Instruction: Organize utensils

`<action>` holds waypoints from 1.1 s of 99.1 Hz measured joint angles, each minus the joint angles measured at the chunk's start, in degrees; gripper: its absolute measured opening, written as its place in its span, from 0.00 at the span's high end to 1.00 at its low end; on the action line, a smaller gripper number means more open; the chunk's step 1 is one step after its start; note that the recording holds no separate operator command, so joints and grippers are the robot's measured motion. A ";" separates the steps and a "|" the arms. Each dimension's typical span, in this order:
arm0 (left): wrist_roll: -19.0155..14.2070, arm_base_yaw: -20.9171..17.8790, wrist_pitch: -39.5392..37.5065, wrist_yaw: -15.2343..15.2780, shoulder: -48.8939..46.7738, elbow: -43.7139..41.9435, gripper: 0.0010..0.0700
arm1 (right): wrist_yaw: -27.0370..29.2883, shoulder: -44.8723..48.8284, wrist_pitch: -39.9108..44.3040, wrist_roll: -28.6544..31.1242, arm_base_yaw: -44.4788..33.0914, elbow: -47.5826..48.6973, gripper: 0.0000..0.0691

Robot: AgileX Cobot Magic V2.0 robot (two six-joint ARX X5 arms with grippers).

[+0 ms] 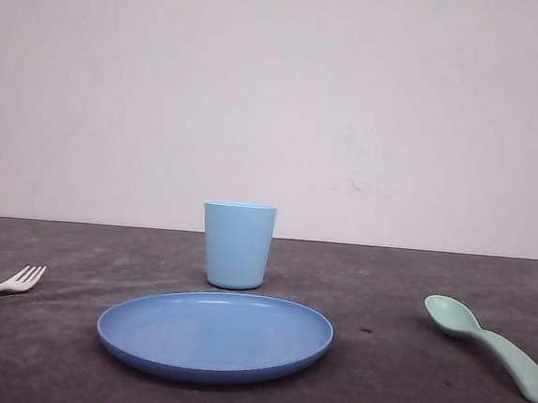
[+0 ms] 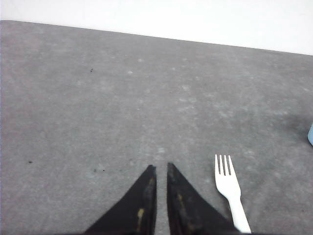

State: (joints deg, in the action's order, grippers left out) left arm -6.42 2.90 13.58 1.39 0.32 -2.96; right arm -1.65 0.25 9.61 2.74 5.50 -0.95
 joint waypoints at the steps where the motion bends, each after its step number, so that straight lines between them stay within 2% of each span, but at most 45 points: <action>1: -0.02 0.00 0.00 0.00 0.00 0.00 1.00 | 0.00 0.00 0.00 0.00 0.00 0.00 0.99; 59: -0.02 0.00 0.00 -0.02 0.00 0.00 1.00 | -0.04 0.00 0.02 0.11 0.00 0.00 0.99; 93: -0.09 0.00 -0.04 -0.02 0.00 0.00 1.00 | -0.42 0.00 0.07 3.41 0.00 0.00 0.99; 100: -1.14 0.00 -0.48 -0.02 0.00 0.11 1.00 | -1.95 0.00 -1.90 6.21 0.00 0.02 0.99; 109: -4.98 0.00 -2.45 -0.02 0.00 0.52 1.00 | -2.82 0.00 -3.37 11.80 0.00 -1.27 0.99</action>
State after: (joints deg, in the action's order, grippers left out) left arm -11.40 2.90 11.14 1.37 0.32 -2.44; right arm -4.47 0.25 6.24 14.55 5.50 -2.22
